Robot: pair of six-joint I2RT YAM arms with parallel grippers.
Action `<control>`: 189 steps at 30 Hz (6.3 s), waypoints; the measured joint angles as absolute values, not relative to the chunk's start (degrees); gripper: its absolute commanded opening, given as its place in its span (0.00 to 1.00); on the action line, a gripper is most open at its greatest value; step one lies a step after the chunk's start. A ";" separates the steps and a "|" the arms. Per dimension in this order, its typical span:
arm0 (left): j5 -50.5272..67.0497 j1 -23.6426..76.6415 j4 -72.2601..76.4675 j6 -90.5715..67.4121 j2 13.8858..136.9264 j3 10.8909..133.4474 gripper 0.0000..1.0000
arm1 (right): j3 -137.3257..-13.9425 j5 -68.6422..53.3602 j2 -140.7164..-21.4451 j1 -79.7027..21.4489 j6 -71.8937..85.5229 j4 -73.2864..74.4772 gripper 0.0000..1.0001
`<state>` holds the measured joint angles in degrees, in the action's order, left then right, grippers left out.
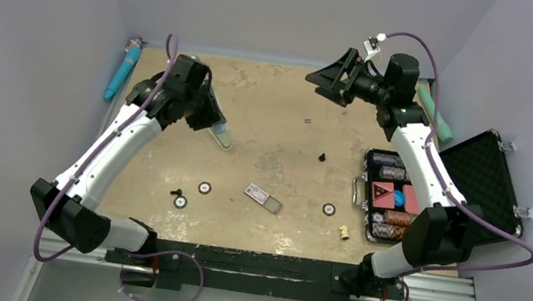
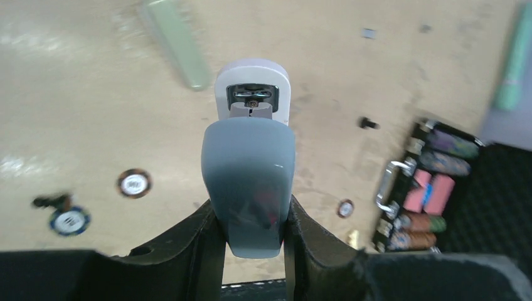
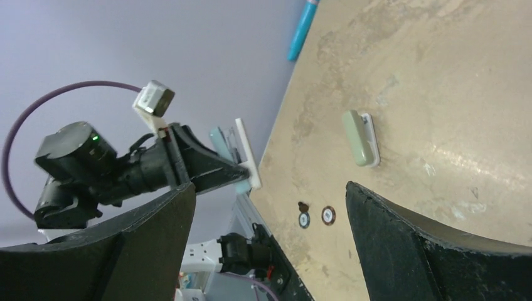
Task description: Unload the staples from the stapler
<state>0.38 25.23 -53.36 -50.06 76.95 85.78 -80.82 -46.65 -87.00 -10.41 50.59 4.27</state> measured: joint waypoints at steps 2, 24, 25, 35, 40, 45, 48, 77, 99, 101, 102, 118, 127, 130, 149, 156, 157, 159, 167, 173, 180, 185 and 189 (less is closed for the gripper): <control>-3.11 23.27 -56.10 -51.35 77.67 82.91 0.00 | -80.88 -45.87 -87.00 -10.46 49.28 6.66 0.93; -7.42 18.37 -54.94 -51.51 105.60 77.91 0.38 | -80.47 -42.52 -86.98 -10.48 44.60 15.18 0.90; -7.25 18.35 -54.63 -51.53 105.82 77.91 0.49 | -80.47 -42.52 -86.98 -10.48 44.51 15.29 0.90; -5.76 18.02 -53.28 -51.40 105.71 78.06 0.84 | -80.47 -42.52 -87.00 -10.48 43.97 15.94 0.90; -5.65 18.00 -53.71 -51.00 102.89 78.06 0.89 | -82.08 -40.36 -87.59 -10.50 41.69 18.81 0.90; -4.49 18.00 -53.84 -48.49 94.04 77.56 0.91 | -89.52 -32.77 -91.46 -10.50 36.45 25.85 0.84; -3.53 18.00 -53.65 -46.54 87.18 75.22 0.91 | -93.01 -26.11 -93.43 -10.50 33.39 30.13 0.83; -4.91 18.00 -55.48 -25.34 57.43 54.37 0.87 | -128.01 15.03 -135.48 -10.66 35.44 50.22 0.60; -4.23 18.00 -54.22 -24.32 57.84 54.30 0.86 | -128.16 12.80 -140.31 -6.26 43.07 44.60 0.49; -4.21 18.00 -54.08 -24.32 57.84 54.11 0.86 | -125.89 11.62 -140.35 -6.33 43.72 43.86 0.48; -4.21 18.00 -54.08 -24.32 57.84 54.11 0.86 | -125.84 11.55 -140.38 -6.33 43.72 43.86 0.48; -4.05 18.00 -54.04 -24.29 57.84 54.08 0.85 | -127.48 10.83 -142.96 -6.37 46.70 44.36 0.40; -4.08 18.00 -54.04 -24.32 57.78 54.08 0.85 | -131.20 10.76 -144.81 -6.33 49.95 48.29 0.23; -4.10 18.00 -54.04 -24.32 57.56 54.08 0.85 | -134.17 10.63 -146.34 -6.31 50.63 50.37 0.14; -4.69 18.00 -54.04 -24.34 56.60 53.71 0.85 | -122.96 7.62 -140.03 -6.26 48.31 47.86 0.00; -4.64 18.00 -54.02 -24.32 57.39 53.71 0.85 | -117.27 3.99 -134.26 -6.57 45.19 47.13 0.00; -4.62 18.00 -54.00 -24.32 57.52 53.71 0.85 | -115.96 3.40 -132.77 -6.66 44.80 46.76 0.00; -4.58 18.00 -53.98 -24.29 57.58 53.71 0.85 | -113.16 2.74 -129.54 -6.90 44.05 45.74 0.00; -4.32 18.00 -53.71 -24.25 57.58 53.71 0.86 | -100.88 -1.08 -116.09 -8.62 42.02 41.21 0.00; -3.11 18.00 -53.21 -23.83 57.43 53.43 0.94 | -95.88 -3.14 -109.80 -9.72 40.82 39.97 0.00; -3.03 18.00 -53.19 -23.35 57.10 53.23 1.00 | -91.79 -5.78 -102.21 -11.07 38.52 38.68 0.00; -2.98 18.00 -53.21 -23.35 57.10 53.12 1.00 | -88.12 -8.36 -96.82 -14.39 36.21 37.36 0.00; -2.92 18.02 -53.19 -23.33 57.21 53.12 0.99 | -86.11 -10.15 -94.26 -17.76 33.71 36.62 0.00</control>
<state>-2.92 18.02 -53.19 -23.33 57.21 53.12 -86.11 -10.15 -94.26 -17.76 33.71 36.62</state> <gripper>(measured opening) 0.997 0.006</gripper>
